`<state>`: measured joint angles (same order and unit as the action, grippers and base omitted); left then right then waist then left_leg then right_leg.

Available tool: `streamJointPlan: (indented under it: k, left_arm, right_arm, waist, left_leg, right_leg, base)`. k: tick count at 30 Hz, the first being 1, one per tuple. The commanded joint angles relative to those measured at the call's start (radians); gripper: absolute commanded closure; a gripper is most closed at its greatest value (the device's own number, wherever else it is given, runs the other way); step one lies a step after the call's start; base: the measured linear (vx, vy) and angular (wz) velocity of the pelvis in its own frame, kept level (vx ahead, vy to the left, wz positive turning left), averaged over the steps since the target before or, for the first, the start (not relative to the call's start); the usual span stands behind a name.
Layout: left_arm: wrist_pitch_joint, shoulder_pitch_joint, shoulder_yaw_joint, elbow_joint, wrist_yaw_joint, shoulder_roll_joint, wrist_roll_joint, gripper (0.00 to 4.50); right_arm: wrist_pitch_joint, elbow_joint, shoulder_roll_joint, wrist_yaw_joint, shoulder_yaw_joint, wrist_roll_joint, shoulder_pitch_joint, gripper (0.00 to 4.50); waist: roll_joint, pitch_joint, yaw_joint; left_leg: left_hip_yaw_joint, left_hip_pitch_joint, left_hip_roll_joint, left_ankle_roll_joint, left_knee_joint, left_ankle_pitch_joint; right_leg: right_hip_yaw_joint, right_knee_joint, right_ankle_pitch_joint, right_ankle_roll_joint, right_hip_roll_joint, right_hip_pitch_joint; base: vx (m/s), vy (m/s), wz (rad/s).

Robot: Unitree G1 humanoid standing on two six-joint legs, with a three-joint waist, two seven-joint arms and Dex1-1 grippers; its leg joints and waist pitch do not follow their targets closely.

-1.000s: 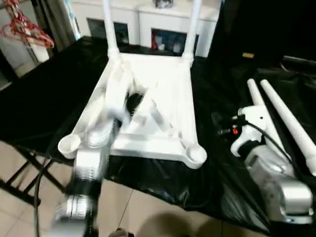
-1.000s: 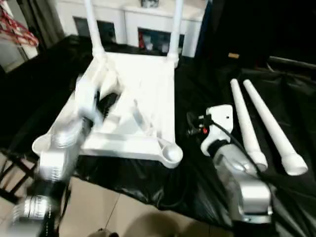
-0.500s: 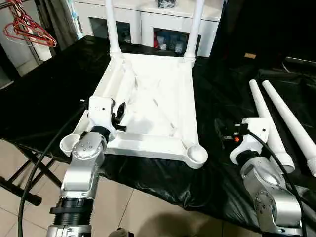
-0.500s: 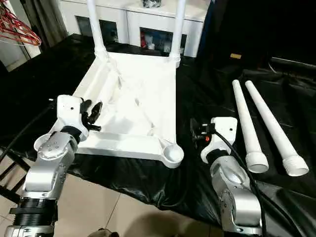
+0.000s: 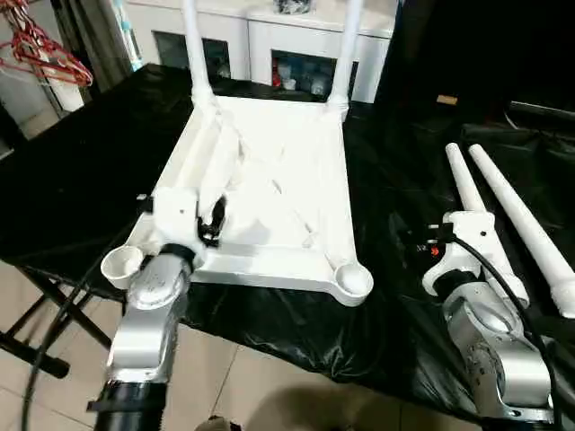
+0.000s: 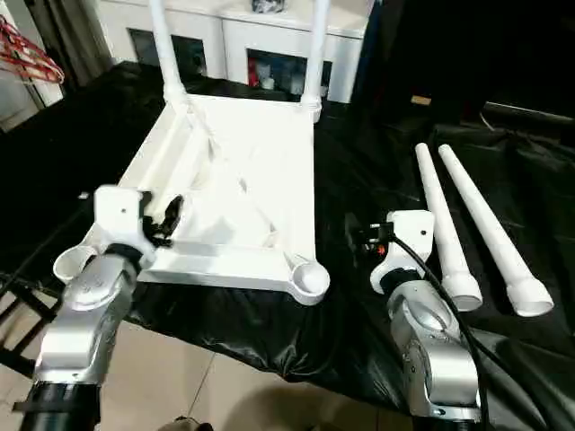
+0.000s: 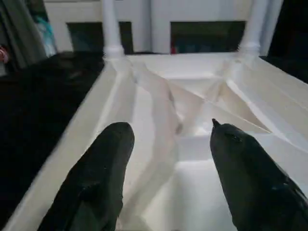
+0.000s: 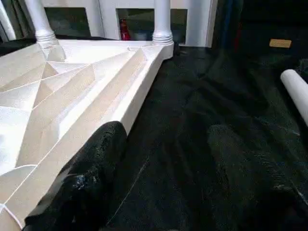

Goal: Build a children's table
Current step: Rotate table base, then pick table leg

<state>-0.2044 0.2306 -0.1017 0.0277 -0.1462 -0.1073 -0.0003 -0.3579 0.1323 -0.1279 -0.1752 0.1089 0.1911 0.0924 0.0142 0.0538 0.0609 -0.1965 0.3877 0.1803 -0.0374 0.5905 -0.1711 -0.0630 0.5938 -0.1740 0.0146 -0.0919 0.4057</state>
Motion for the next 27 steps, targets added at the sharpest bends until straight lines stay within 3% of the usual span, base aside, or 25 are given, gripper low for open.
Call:
streamJointPlan:
  k: [1,6,7,8,9,10,11,12,14,15,16,17,18,19,20,21,22,23,24,25,26,27]
  left_arm:
    - [0.022,0.013,0.011,-0.012,-0.003,0.001,0.006,1.20]
    - [0.025,0.042,0.033,0.003,-0.010,0.007,-0.005,1.13]
    - [0.039,0.051,0.048,0.024,-0.006,0.001,0.013,1.13]
    - [0.036,0.054,0.052,0.028,-0.009,0.001,0.014,1.13]
    - [0.034,0.056,0.054,0.030,-0.012,0.001,0.012,1.13]
    - [0.043,0.059,0.059,0.034,-0.016,-0.001,0.017,1.13]
    - [0.042,0.061,0.062,0.035,-0.021,-0.003,0.016,1.13]
    - [0.042,0.061,0.062,0.035,-0.021,-0.003,0.016,1.13]
    - [0.043,0.062,0.066,0.037,-0.022,-0.006,0.022,1.13]
    - [0.040,0.062,0.066,0.038,-0.025,-0.008,0.022,1.13]
    - [0.038,0.062,0.066,0.038,-0.027,-0.009,0.020,1.13]
    - [0.037,0.061,0.064,0.040,-0.028,-0.010,0.018,1.13]
    - [0.037,0.061,0.062,0.043,-0.022,-0.013,0.018,1.13]
    - [0.040,0.061,0.059,0.046,-0.017,-0.014,0.017,1.13]
    - [0.041,0.062,0.058,0.048,-0.015,-0.014,0.017,1.13]
    - [0.027,0.071,0.057,0.059,0.002,-0.021,0.028,1.13]
    - [0.027,0.071,0.057,0.059,0.002,-0.021,0.028,1.13]
    - [0.028,0.078,0.056,0.065,0.008,-0.025,0.033,1.13]
    - [0.028,0.079,0.055,0.066,0.008,-0.025,0.034,1.13]
    - [0.031,0.081,0.055,0.067,0.007,-0.026,0.034,1.13]
    - [0.031,0.076,0.055,0.059,-0.003,-0.025,0.028,1.13]
    - [0.031,0.075,0.058,0.059,-0.004,-0.026,0.031,1.13]
  right_arm:
    - [-0.004,-0.025,-0.008,0.032,-0.002,-0.037,0.021,1.04]
    - [0.003,-0.042,-0.010,0.025,-0.020,-0.046,0.047,0.95]
    - [0.002,-0.045,-0.001,0.030,-0.015,-0.035,0.049,0.95]
    - [-0.001,-0.046,0.001,0.033,-0.014,-0.034,0.049,0.95]
    - [-0.002,-0.046,0.001,0.035,-0.013,-0.033,0.048,0.95]
    - [-0.002,-0.049,-0.001,0.042,-0.013,-0.041,0.048,0.95]
    - [-0.001,-0.051,-0.001,0.045,-0.011,-0.042,0.048,0.95]
    - [-0.001,-0.051,-0.001,0.045,-0.011,-0.042,0.048,0.95]
    - [0.000,-0.055,0.000,0.048,-0.009,-0.044,0.051,0.95]
    - [0.002,-0.058,0.002,0.054,-0.005,-0.046,0.055,0.95]
    - [0.004,-0.059,0.004,0.058,-0.002,-0.047,0.058,0.95]
    - [0.007,-0.058,-0.002,0.066,-0.001,-0.059,0.062,0.95]
    - [0.004,-0.062,-0.004,0.075,0.003,-0.063,0.066,0.95]
    - [0.000,-0.068,-0.008,0.083,0.007,-0.069,0.070,0.95]
    - [-0.001,-0.070,-0.009,0.085,0.008,-0.070,0.071,0.95]
    - [-0.027,-0.094,-0.020,0.101,0.024,-0.073,0.092,0.95]
    - [-0.027,-0.094,-0.020,0.101,0.024,-0.073,0.092,0.95]
    - [-0.065,-0.109,-0.037,0.108,0.035,-0.073,0.118,0.95]
    - [-0.072,-0.112,-0.040,0.108,0.038,-0.070,0.124,0.95]
    - [-0.086,-0.117,-0.048,0.106,0.044,-0.065,0.136,0.95]
    - [-0.099,-0.135,-0.070,0.067,0.058,-0.032,0.162,0.95]
    - [-0.104,-0.146,-0.079,0.055,0.064,-0.021,0.175,0.95]
  waist:
    - [0.008,-0.059,0.003]
    - [0.005,-0.059,0.002]
    - [-0.003,-0.062,0.000]
    - [0.011,-0.061,0.005]
    - [0.004,-0.067,0.002]
    - [0.007,-0.068,0.003]
    - [0.009,-0.068,0.000]
    - [0.009,-0.069,-0.002]
    - [0.009,-0.060,-0.012]
    - [0.009,-0.044,-0.024]
    - [0.033,-0.032,-0.025]
    - [0.020,-0.039,-0.027]
    - [0.010,-0.036,-0.038]
    - [0.005,-0.043,-0.045]
    - [0.011,-0.043,-0.053]
    - [0.020,-0.059,-0.052]
    - [0.019,-0.065,-0.052]
    - [0.038,-0.073,-0.056]
    - [0.038,-0.073,-0.056]
    - [0.037,-0.074,-0.052]
    - [0.041,-0.082,-0.046]
    - [0.042,-0.089,-0.040]
  left_leg:
    - [0.027,-0.020,0.046,-0.009,-0.083,-0.301]
    - [0.028,-0.022,0.044,-0.021,-0.083,-0.324]
    - [0.005,-0.049,0.048,-0.053,-0.064,-0.329]
    - [-0.004,-0.050,0.035,-0.097,-0.060,-0.353]
    - [-0.024,-0.073,0.033,-0.127,-0.038,-0.357]
    - [-0.031,-0.073,0.022,-0.143,-0.028,-0.371]
    - [-0.032,-0.067,0.016,-0.147,-0.024,-0.374]
    - [-0.031,-0.071,0.015,-0.141,-0.024,-0.386]
    - [-0.024,-0.097,0.022,-0.109,-0.030,-0.459]
    - [-0.021,-0.130,0.021,-0.084,-0.025,-0.553]
    - [0.019,-0.070,0.016,-0.028,-0.059,-0.592]
    - [0.024,-0.049,0.017,-0.019,-0.074,-0.560]
    - [0.036,-0.078,0.015,-0.013,-0.069,-0.593]
    - [0.041,-0.081,0.016,-0.010,-0.067,-0.565]
    - [0.054,-0.045,0.021,0.003,-0.083,-0.474]
    - [0.057,-0.029,0.021,0.005,-0.085,-0.357]
    - [0.058,-0.028,0.020,0.007,-0.080,-0.288]
    - [0.052,-0.042,0.018,0.026,-0.059,-0.120]
    - [0.052,-0.042,0.018,0.026,-0.059,-0.120]
    - [0.051,-0.039,0.012,0.048,-0.045,-0.010]
    - [0.052,-0.035,0.008,0.085,-0.032,0.129]
    - [0.048,-0.038,0.004,0.129,-0.021,0.206]
  right_leg:
    - [0.042,-0.080,-0.315,-0.094,-0.046,-0.027]
    - [0.043,-0.081,-0.310,-0.088,-0.045,-0.027]
    - [0.062,-0.099,-0.328,-0.069,-0.028,0.000]
    - [0.071,-0.094,-0.358,-0.042,-0.005,0.008]
    - [0.089,-0.108,-0.372,-0.018,0.021,0.035]
    - [0.094,-0.105,-0.367,-0.002,0.049,0.044]
    - [0.103,-0.099,-0.350,0.008,0.070,0.043]
    - [0.105,-0.095,-0.353,0.011,0.079,0.040]
    - [0.104,-0.092,-0.409,-0.001,0.094,0.038]
    - [0.089,-0.104,-0.513,-0.017,0.103,0.055]
    - [0.057,-0.092,-0.578,-0.020,0.047,-0.019]
    - [0.072,-0.098,-0.613,-0.015,0.025,-0.053]
    - [0.050,-0.127,-0.764,0.008,0.003,-0.034]
    - [0.049,-0.127,-0.751,-0.002,-0.014,-0.049]
    - [0.041,-0.123,-0.666,-0.018,-0.030,-0.085]
    - [0.045,-0.112,-0.552,-0.032,-0.044,-0.105]
    - [0.051,-0.098,-0.450,-0.054,-0.045,-0.101]
    - [0.062,-0.061,-0.126,-0.146,-0.032,-0.079]
    - [0.062,-0.061,-0.126,-0.146,-0.032,-0.079]
    - [0.073,-0.040,0.041,-0.201,-0.030,-0.074]
    - [0.074,-0.018,0.218,-0.249,-0.028,-0.076]
    - [0.071,-0.007,0.320,-0.288,-0.022,-0.071]
  base:
    - [0.000,0.000,0.00]
    - [0.000,0.000,0.00]
    - [0.000,0.000,0.00]
    - [0.000,0.000,0.00]
    - [-0.050,-0.004,-0.24]
    - [-0.057,-0.011,-0.41]
    - [-0.057,-0.011,-0.41]
    - [0.026,-0.017,-0.54]
    - [0.043,-0.003,-0.42]
    - [0.008,0.032,-0.64]
    - [0.039,0.066,-0.94]
    - [0.027,0.054,-0.65]
    - [0.073,0.044,-0.38]
    - [0.055,0.025,-0.24]
    - [0.055,0.025,-0.24]
    - [0.045,0.020,-0.22]
    - [0.073,-0.009,0.00]
    - [0.073,-0.009,0.00]
    - [0.084,-0.036,0.12]
    - [0.070,-0.044,0.08]
    - [0.070,-0.044,0.08]
    - [0.000,0.000,0.00]
